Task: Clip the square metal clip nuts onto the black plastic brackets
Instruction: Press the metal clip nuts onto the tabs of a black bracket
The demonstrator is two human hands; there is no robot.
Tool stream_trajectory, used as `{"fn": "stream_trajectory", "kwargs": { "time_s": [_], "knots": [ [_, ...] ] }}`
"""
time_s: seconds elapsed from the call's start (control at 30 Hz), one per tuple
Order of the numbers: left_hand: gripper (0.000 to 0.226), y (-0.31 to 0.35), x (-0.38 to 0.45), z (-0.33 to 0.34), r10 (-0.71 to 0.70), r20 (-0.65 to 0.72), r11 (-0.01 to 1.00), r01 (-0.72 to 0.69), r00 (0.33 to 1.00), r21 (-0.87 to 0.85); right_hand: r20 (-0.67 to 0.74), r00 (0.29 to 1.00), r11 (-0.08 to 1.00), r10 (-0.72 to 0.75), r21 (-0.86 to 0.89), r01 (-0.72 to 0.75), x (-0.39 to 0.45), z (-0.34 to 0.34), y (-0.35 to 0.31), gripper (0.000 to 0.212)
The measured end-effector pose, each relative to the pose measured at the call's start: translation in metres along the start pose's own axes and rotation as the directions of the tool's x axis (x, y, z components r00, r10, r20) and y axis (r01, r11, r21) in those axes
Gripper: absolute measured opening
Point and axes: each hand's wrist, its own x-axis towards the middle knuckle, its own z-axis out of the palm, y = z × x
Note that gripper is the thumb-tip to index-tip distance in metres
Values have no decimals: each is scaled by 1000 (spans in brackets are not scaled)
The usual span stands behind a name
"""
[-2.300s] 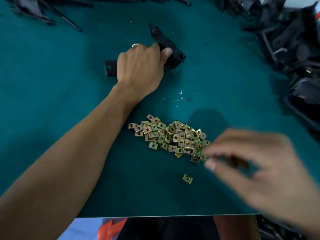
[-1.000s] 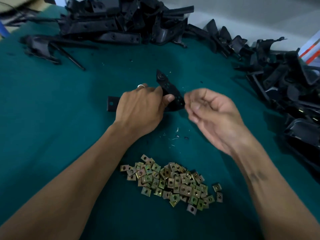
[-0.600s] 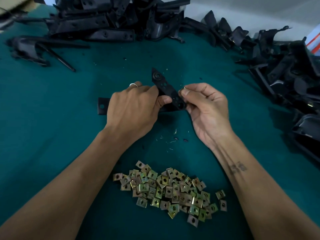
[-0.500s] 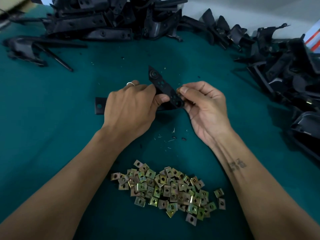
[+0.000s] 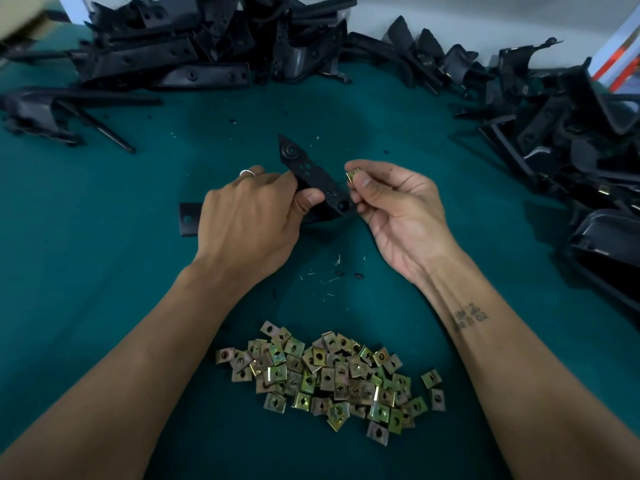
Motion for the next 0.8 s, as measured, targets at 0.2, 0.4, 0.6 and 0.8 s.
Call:
{"fn": "stream_trajectory", "kwargs": {
  "time_s": [0.2, 0.4, 0.6, 0.8],
  "knots": [
    [44, -1, 0, 0, 14, -15, 1000, -14, 1000, -21, -40, 999, 1000, -2, 23, 3, 0, 0, -1, 4],
    [40, -1, 0, 1, 32, -21, 999, -33, 999, -27, -59, 996, 976, -62, -212, 49, 2, 5, 6, 14],
    [46, -1, -1, 0, 21, -4, 1000, -21, 1000, 23, -32, 993, 915, -114, -394, 92, -2, 10, 4, 20],
    [55, 0, -1, 0, -1, 18, 998, 0, 1000, 66, 12, 983, 846, -184, -507, 165, -4, 6, 3, 16]
  ]
}}
